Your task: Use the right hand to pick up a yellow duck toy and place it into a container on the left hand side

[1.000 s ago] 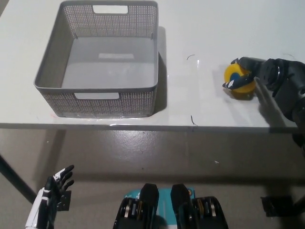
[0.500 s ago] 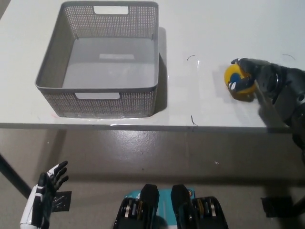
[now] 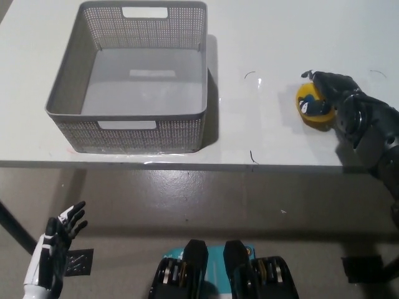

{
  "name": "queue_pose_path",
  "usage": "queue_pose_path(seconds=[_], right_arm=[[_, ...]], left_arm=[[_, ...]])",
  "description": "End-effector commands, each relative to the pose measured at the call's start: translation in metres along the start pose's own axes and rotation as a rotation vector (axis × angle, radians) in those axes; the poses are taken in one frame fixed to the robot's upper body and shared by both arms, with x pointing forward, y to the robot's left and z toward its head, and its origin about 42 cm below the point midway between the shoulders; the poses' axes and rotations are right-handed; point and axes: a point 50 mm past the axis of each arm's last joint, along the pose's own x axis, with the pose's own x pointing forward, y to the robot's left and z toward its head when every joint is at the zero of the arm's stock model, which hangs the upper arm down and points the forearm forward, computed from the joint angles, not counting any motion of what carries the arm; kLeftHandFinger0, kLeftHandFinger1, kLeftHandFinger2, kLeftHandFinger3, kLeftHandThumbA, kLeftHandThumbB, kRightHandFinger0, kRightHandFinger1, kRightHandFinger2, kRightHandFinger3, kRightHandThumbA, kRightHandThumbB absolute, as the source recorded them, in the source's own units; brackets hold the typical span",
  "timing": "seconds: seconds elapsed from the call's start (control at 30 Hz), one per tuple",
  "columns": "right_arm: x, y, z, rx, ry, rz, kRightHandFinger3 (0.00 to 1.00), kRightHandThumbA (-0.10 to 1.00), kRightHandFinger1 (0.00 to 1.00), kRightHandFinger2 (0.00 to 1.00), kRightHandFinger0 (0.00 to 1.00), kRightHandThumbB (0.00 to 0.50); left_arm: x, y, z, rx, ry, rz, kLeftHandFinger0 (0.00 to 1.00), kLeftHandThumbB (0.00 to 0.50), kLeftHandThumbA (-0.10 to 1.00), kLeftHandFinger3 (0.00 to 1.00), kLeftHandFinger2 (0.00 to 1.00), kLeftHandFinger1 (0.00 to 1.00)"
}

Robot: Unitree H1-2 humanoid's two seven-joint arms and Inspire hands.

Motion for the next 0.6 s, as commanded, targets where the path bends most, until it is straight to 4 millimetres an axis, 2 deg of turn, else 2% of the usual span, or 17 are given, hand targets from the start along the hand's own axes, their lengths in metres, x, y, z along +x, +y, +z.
queue_pose_path(seconds=[0.0,0.07,0.1,0.13,0.17,0.2,0.23,0.27,0.33,0.37,0.4,0.43,0.47,0.53,0.57], right_arm=[[0.001,-0.039,0.002,0.044,-0.055,-0.154,0.75,-0.1,0.64,0.88,0.17,0.186],[0.001,-0.044,0.003,0.05,-0.057,-0.165,0.75,-0.1,0.66,0.95,0.14,0.169],[0.001,-0.048,0.004,0.047,-0.062,-0.181,0.8,-0.1,0.67,1.0,0.11,0.183],[0.001,-0.05,0.004,0.045,-0.066,-0.193,0.87,-0.1,0.68,1.0,0.11,0.187],[0.001,-0.052,0.004,0.047,-0.065,-0.201,0.94,-0.1,0.71,1.0,0.15,0.224],[0.001,-0.056,0.005,0.057,-0.068,-0.215,0.95,-0.1,0.69,1.0,0.13,0.272],[0.001,-0.059,0.006,0.063,-0.075,-0.226,0.98,-0.1,0.69,1.0,0.12,0.275],[0.001,-0.064,0.008,0.075,-0.078,-0.235,1.0,-0.1,0.74,1.0,0.11,0.215],[0.001,-0.074,0.012,0.089,-0.088,-0.252,1.0,-0.1,0.77,1.0,0.12,0.167],[0.001,-0.079,0.013,0.097,-0.095,-0.26,1.0,-0.1,0.78,1.0,0.15,0.165],[0.001,-0.084,0.015,0.106,-0.102,-0.273,1.0,-0.1,0.77,1.0,0.15,0.174],[0.001,-0.087,0.016,0.105,-0.102,-0.277,1.0,-0.1,0.77,1.0,0.14,0.145],[0.001,-0.093,0.02,0.109,-0.111,-0.292,1.0,-0.1,0.73,1.0,0.19,0.203],[0.001,-0.1,0.023,0.118,-0.129,-0.314,1.0,-0.1,0.64,0.97,0.21,0.224],[0.001,-0.103,0.025,0.12,-0.137,-0.324,0.98,-0.1,0.54,0.92,0.13,0.235]], left_arm=[[0.008,0.005,0.012,-0.002,-0.075,0.0,1.0,0.219,1.0,1.0,1.0,1.0],[0.01,0.005,0.013,-0.001,-0.076,0.005,1.0,0.222,1.0,1.0,1.0,1.0],[0.01,0.005,0.013,-0.003,-0.077,0.005,1.0,0.232,1.0,1.0,1.0,1.0],[0.01,0.005,0.013,-0.003,-0.077,0.004,1.0,0.234,1.0,1.0,1.0,1.0],[0.01,0.004,0.013,0.0,-0.077,0.006,1.0,0.235,1.0,1.0,1.0,1.0],[0.01,0.004,0.013,0.004,-0.079,0.009,1.0,0.237,1.0,1.0,1.0,1.0],[0.011,0.004,0.013,0.004,-0.079,0.011,1.0,0.236,1.0,1.0,1.0,1.0],[0.01,0.004,0.013,0.004,-0.077,0.011,1.0,0.23,1.0,1.0,1.0,1.0],[0.011,0.004,0.013,0.0,-0.079,0.012,1.0,0.24,1.0,1.0,1.0,1.0],[0.011,0.004,0.014,-0.001,-0.08,0.013,1.0,0.246,1.0,1.0,1.0,1.0],[0.012,0.004,0.014,0.0,-0.081,0.014,1.0,0.254,1.0,1.0,1.0,1.0],[0.012,0.004,0.014,-0.001,-0.082,0.015,1.0,0.26,1.0,1.0,1.0,1.0],[0.012,0.004,0.014,-0.002,-0.083,0.015,1.0,0.259,1.0,1.0,1.0,1.0],[0.012,0.004,0.014,-0.002,-0.083,0.014,1.0,0.253,1.0,1.0,1.0,1.0],[0.012,0.004,0.014,-0.003,-0.083,0.013,1.0,0.252,1.0,1.0,1.0,1.0]])
